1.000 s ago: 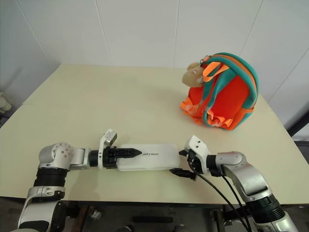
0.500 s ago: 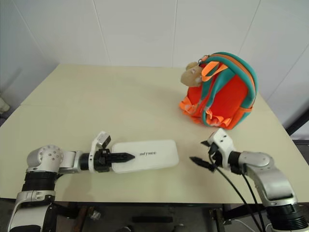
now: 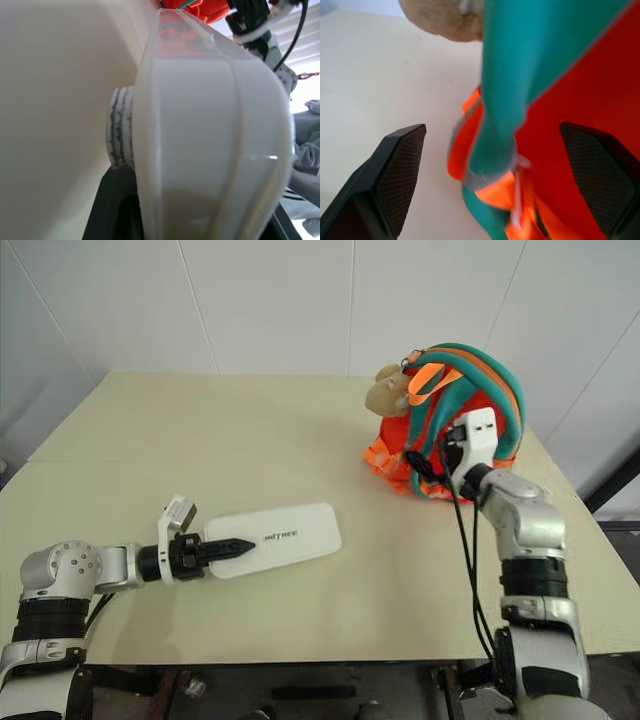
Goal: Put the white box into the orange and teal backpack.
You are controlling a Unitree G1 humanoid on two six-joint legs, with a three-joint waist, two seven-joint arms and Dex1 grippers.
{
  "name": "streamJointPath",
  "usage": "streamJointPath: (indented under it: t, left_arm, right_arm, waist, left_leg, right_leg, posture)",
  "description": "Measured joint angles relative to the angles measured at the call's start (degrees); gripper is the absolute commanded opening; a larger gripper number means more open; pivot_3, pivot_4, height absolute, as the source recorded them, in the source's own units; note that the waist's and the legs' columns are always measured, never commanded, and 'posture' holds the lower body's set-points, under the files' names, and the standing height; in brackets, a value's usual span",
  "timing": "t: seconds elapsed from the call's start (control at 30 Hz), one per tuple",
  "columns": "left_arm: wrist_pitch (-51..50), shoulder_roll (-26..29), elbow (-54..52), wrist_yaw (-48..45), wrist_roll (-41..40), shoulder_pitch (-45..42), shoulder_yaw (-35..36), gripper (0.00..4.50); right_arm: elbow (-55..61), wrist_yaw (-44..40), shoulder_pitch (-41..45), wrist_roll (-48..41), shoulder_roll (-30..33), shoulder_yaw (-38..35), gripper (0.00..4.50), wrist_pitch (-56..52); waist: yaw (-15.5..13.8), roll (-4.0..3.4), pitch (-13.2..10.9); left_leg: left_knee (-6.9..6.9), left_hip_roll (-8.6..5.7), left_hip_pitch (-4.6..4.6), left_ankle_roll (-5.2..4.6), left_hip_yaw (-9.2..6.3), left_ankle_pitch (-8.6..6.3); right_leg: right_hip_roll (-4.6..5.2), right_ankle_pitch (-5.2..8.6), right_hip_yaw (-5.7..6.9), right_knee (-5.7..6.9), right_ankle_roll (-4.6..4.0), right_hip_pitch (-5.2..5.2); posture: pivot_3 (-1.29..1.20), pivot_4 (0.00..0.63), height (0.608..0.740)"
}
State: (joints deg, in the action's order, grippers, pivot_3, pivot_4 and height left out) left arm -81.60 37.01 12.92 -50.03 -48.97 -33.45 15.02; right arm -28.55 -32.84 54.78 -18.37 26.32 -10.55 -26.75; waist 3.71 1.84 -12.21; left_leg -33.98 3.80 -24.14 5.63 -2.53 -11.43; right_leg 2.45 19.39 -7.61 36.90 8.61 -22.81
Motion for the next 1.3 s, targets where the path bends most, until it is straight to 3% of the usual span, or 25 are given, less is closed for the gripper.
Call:
streamJointPath:
  t: [0.1,0.17,0.4,0.57,0.7,0.8,1.0,1.13,1.3]
  left_arm:
    - [-1.5,0.0,-3.4,-0.9,-2.7,2.5,0.8,1.21]
    - [-1.5,0.0,-4.4,-0.3,-3.0,3.8,1.9,1.21]
    - [0.0,-0.1,-6.0,2.5,-3.3,5.7,6.7,1.21]
    - [2.1,1.2,-6.0,3.4,-3.4,7.3,10.2,1.21]
    - [3.1,4.8,-5.4,3.4,-3.3,8.2,12.3,1.21]
    - [4.6,6.9,-5.0,3.1,-3.2,9.4,13.5,1.21]
    - [6.2,9.1,-3.7,2.9,-3.2,12.0,16.1,1.21]
    - [7.1,9.1,-8.0,2.8,-5.1,12.5,18.1,1.21]
    - [9.6,9.1,-18.1,1.8,-11.7,12.4,22.9,1.21]
  right_arm:
    - [-11.1,-0.2,6.2,2.1,-2.3,1.3,4.50,7.7]
    - [-18.6,-0.7,8.9,4.5,-2.9,2.4,4.10,14.4]
    - [-32.3,-5.4,12.9,7.5,-5.5,2.7,1.82,31.8]
    - [-25.7,-22.9,13.0,1.7,-6.6,2.4,0.11,31.2]
    - [-10.6,-33.1,10.7,-6.1,-6.0,3.0,0.03,18.9]
    - [4.5,-37.7,6.4,-13.8,-3.5,5.9,0.03,1.9]
    - [31.9,-38.8,-2.1,-35.7,4.7,7.5,0.03,-30.4]
    - [39.5,-39.7,-7.5,-41.8,10.4,8.1,0.03,-38.5]
    - [39.2,-41.6,-10.0,-39.0,14.0,10.5,0.03,-37.8]
  waist:
    - [0.7,-0.01,0.0]
    - [0.7,0.00,0.0]
    - [1.7,-0.01,0.0]
    - [2.8,-0.08,-0.1]
    - [2.8,-0.10,-0.1]
    - [2.5,-0.13,-0.1]
    - [1.2,-0.13,-0.1]
    - [0.3,0.08,-0.1]
    - [-0.4,0.15,-0.1]
  left_leg:
    - [0.04,0.00,0.00,0.00,0.01,0.00]
    - [0.04,0.00,0.00,0.00,0.00,0.00]
    - [0.00,0.00,0.05,0.02,0.00,0.01]
    - [0.02,0.02,0.05,0.09,-0.01,0.05]
    - [0.08,0.05,0.06,0.12,-0.06,0.06]
    - [0.12,0.05,0.01,0.11,-0.08,0.05]
    - [0.11,0.05,0.00,0.01,-0.10,-0.07]
    - [0.01,0.03,-0.03,-0.01,-0.10,-0.08]
    - [-0.08,0.01,-0.01,-0.04,-0.02,-0.11]
  right_leg:
    - [0.02,0.01,0.01,-0.04,0.01,0.01]
    - [0.03,0.01,0.02,-0.05,0.01,0.02]
    - [0.03,0.01,0.01,0.07,0.02,0.04]
    - [0.02,0.01,0.02,0.11,0.03,0.04]
    - [0.01,0.02,0.08,0.14,0.03,0.03]
    - [0.02,0.03,0.11,0.11,0.01,0.01]
    - [0.04,0.16,0.14,0.03,-0.11,-0.03]
    - [0.05,0.15,0.17,0.01,-0.10,-0.02]
    - [0.08,0.12,0.15,-0.04,-0.07,0.00]
  posture:
    - [0.00,0.150,0.740]
    - [0.00,0.150,0.740]
    - [0.00,0.150,0.740]
    - [0.00,0.150,0.740]
    - [0.00,0.150,0.740]
    - [0.00,0.150,0.740]
    - [0.00,0.150,0.740]
    - [0.00,0.150,0.740]
    - [0.00,0.150,0.740]
